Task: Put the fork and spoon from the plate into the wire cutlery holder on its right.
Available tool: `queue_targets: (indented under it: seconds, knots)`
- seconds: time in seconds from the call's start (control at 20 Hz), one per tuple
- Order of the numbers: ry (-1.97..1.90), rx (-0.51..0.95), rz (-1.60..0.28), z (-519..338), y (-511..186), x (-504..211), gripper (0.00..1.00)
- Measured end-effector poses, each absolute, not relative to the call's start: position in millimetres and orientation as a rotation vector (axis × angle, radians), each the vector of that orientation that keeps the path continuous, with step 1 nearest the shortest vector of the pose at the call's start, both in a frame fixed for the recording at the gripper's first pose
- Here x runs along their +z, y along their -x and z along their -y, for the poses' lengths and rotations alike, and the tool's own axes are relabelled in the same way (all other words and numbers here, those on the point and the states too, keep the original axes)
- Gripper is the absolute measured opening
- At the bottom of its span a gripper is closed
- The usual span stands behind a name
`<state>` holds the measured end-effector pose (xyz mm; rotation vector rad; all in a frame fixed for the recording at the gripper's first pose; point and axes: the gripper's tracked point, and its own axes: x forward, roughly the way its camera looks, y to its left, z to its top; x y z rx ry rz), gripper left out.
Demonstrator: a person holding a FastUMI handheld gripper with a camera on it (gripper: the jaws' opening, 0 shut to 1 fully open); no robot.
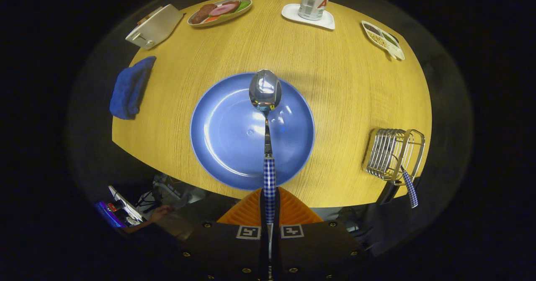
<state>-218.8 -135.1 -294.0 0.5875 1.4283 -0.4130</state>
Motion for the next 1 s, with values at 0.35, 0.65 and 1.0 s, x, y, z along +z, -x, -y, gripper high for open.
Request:
queue_targets:
  seconds: [0.35, 0.65, 1.0]
  knots:
    - [-0.611, -0.403, -1.449, 140.4, 255.3, -277.4, 0.03]
    - [-0.625, -0.437, -1.507, 162.7, 323.5, -252.8, 0.03]
    - [-0.756, -0.55, -1.566, 201.9, 387.1, -232.9, 0.03]
